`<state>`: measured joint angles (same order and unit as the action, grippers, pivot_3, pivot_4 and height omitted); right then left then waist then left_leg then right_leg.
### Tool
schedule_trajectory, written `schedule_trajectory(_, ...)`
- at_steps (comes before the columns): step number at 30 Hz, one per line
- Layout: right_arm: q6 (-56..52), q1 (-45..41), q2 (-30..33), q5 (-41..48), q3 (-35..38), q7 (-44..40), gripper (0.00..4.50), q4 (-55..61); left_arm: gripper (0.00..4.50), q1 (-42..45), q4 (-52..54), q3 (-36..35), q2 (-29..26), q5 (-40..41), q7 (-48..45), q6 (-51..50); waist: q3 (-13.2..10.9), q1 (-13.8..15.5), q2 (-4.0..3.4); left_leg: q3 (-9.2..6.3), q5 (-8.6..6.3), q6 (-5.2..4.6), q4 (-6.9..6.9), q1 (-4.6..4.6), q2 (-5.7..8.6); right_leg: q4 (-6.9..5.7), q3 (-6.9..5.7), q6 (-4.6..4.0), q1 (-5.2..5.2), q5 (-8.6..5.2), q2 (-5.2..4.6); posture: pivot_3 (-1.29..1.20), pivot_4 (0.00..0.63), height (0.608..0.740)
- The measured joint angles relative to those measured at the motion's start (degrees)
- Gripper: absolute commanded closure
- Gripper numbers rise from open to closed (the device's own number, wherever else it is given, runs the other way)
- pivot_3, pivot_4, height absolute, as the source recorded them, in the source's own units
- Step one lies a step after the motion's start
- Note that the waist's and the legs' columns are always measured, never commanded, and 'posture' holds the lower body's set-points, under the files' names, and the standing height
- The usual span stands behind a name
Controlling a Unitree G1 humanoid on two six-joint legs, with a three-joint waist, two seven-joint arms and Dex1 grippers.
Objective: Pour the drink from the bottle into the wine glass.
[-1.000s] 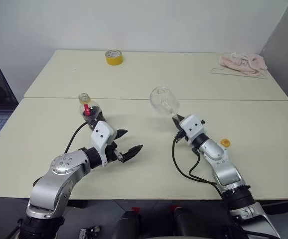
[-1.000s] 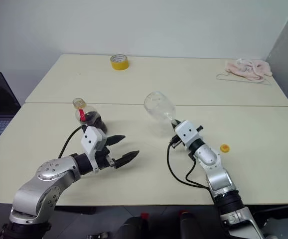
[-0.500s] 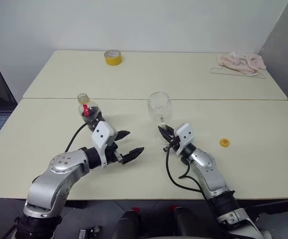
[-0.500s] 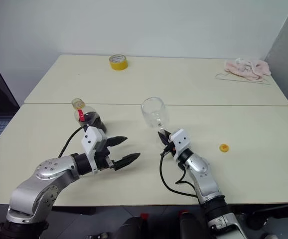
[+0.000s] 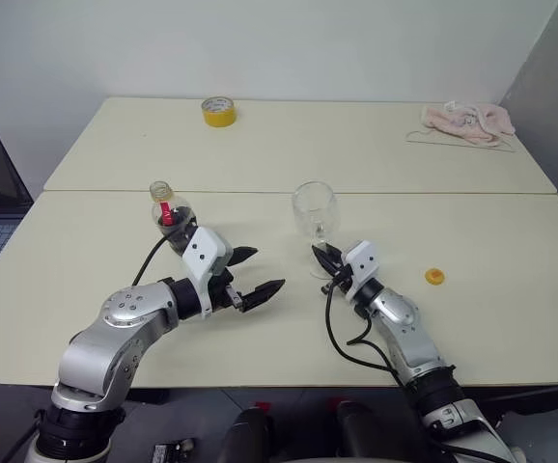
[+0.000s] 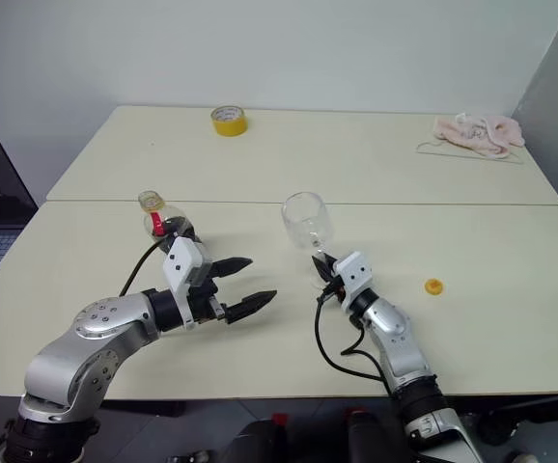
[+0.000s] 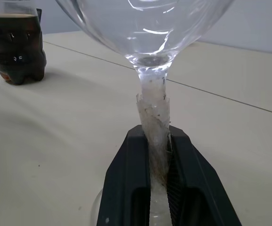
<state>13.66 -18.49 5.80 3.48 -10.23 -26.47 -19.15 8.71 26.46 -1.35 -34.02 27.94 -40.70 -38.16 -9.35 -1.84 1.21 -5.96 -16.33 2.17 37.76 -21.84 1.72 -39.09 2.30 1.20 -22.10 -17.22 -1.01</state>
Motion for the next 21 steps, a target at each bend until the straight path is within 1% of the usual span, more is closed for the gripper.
schedule_trajectory(3,-0.8,0.0,0.8,0.1,0.0,-1.1,4.34,0.6,0.0,0.0,0.0,0.2,0.0,-0.1,0.0,0.1,0.0,0.0,0.0,0.0,0.0,0.0,0.0,0.01,0.0,0.01,0.0,0.0,0.01,0.0,0.0,0.0,0.15,0.74)
schedule_trajectory(5,-1.6,0.1,1.5,0.2,0.0,-2.0,3.6,1.3,0.0,0.0,-0.1,0.7,0.0,-0.1,0.0,0.2,0.0,0.0,0.0,0.0,0.0,0.0,0.0,0.01,0.0,0.01,0.0,0.0,0.02,0.0,0.0,0.0,0.15,0.74)
schedule_trajectory(7,-2.7,0.7,2.7,0.1,-0.1,-2.9,3.07,1.4,0.0,0.0,-0.1,1.0,0.0,-0.2,0.0,0.2,0.0,0.1,0.0,-0.01,0.0,0.0,0.01,0.0,0.01,0.01,0.0,0.0,0.02,0.0,0.0,0.0,0.15,0.74)
schedule_trajectory(14,-4.5,1.5,4.1,0.0,-0.1,-4.4,0.58,2.7,0.0,0.2,-0.4,1.0,0.0,-0.3,0.0,1.1,0.0,0.1,0.0,0.0,0.0,-0.01,0.03,0.0,0.01,0.01,0.0,0.0,0.03,0.0,-0.01,0.0,0.15,0.74)
schedule_trajectory(15,-4.6,1.5,4.2,0.0,-0.1,-4.5,0.25,2.8,0.0,0.2,-0.5,1.0,0.0,-0.3,0.0,1.1,0.0,0.1,0.0,0.0,0.0,-0.01,0.03,0.0,0.01,0.01,0.0,0.0,0.03,0.0,-0.01,0.0,0.15,0.74)
schedule_trajectory(16,-4.8,1.5,4.2,0.0,-0.1,-4.4,0.03,2.9,0.0,0.3,-0.5,1.0,0.0,-0.3,0.0,1.2,0.0,0.1,0.0,-0.01,0.0,-0.01,0.03,0.0,0.02,0.01,0.0,0.0,0.03,0.0,-0.01,0.0,0.15,0.74)
schedule_trajectory(21,-5.4,1.5,4.2,0.0,-0.1,-4.4,0.03,3.3,0.0,0.3,-0.5,1.1,0.2,-0.6,-0.5,2.6,0.0,0.1,0.0,0.0,0.0,-0.01,0.03,0.0,0.01,0.01,0.0,0.0,0.03,0.0,-0.01,0.0,0.15,0.74)
